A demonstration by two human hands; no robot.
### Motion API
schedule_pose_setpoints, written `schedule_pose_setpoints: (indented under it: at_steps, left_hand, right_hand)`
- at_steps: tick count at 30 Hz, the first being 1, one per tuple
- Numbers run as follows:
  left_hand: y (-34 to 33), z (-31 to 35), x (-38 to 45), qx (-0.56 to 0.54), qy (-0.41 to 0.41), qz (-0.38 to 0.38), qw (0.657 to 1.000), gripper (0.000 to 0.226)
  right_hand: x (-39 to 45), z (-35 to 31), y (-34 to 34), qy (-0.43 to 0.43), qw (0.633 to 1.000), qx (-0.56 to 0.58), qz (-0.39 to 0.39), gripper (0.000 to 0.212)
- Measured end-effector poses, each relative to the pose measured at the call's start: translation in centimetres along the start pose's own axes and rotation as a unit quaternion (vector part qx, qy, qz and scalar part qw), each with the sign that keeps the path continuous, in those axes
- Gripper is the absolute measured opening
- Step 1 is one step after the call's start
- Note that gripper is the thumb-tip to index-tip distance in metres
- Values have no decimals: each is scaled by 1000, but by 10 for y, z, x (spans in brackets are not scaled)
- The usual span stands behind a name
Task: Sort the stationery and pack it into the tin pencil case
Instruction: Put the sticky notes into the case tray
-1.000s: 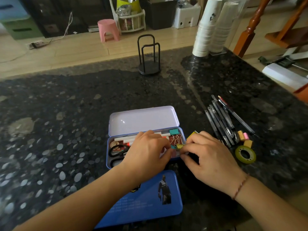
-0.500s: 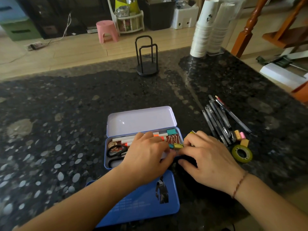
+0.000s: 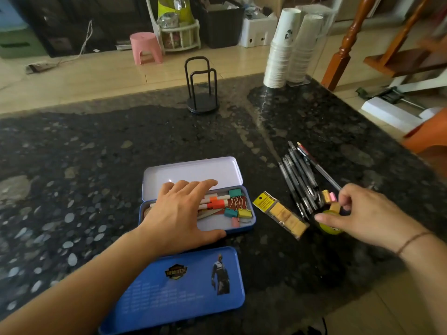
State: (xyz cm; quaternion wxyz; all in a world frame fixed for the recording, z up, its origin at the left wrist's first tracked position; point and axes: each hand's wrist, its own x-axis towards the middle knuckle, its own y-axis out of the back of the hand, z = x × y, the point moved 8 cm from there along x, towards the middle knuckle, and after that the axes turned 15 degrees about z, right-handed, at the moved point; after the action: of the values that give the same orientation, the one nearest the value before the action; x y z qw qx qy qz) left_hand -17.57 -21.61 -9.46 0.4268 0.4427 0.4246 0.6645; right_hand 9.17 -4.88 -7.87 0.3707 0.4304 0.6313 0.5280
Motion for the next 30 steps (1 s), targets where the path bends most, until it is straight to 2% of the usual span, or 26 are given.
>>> schedule_pose_setpoints:
  at_steps: [7,10,13,19,23,25,26,28,30]
  left_hand:
    - [-6,12,7,-35,7,-26,999,97]
    - [-9,20,12,-30,5,-33,999,97]
    - [-9,22,12,-31,14,-40,999,95]
    - [-9,24,9,-49,29,-39,998,94]
    - [-11,30,11,-48,7,-39,998,95]
    - [-4,31,10,-62,-1,-10,998,91]
    - [4,30,10,-84,-2,28,996,83]
    - [28,29,8,-157,20,126,979,61]
    - [44,31,7,-221,61,171,958,40]
  right_hand:
    - [-20,-52,2,96,995,9,27,34]
    - [-31,-75,-9,130,991,-25,9,47]
    - [-32,-76,-16,109,993,-42,5,57]
    - [-28,-69,-16,92,994,-8,51,32]
    - [-25,-64,-9,87,993,5,82,21]
    - [-23,-58,1,71,993,3,98,19]
    - [-22,-56,8,69,991,-10,115,19]
    - [-23,-58,28,86,980,-42,175,21]
    - [-31,-72,45,136,962,-18,238,19]
